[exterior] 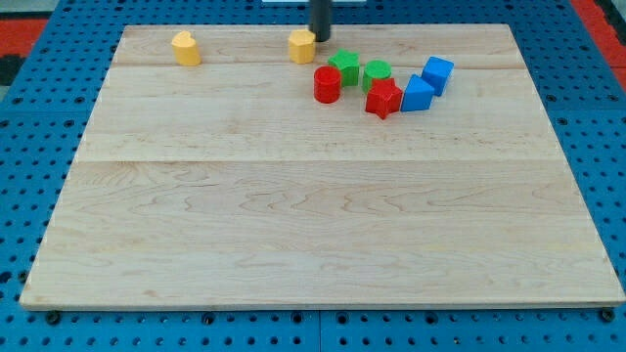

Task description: Separate the green star from the red circle

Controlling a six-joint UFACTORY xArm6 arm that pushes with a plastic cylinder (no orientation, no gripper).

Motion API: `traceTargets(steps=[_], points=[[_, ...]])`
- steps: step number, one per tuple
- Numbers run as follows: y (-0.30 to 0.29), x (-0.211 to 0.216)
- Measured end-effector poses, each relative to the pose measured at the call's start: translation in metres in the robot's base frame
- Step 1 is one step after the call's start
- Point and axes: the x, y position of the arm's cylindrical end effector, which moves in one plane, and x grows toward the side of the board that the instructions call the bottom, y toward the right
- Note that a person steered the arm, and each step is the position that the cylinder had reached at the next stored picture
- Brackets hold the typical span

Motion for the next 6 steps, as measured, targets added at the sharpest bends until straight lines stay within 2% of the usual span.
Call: traceTargets(steps=[1, 2, 3, 5, 6], points=[[0.011, 0.004], [0.070, 0.017], [-0.002, 0.031], [0.022, 0.100], [0.064, 0.075]])
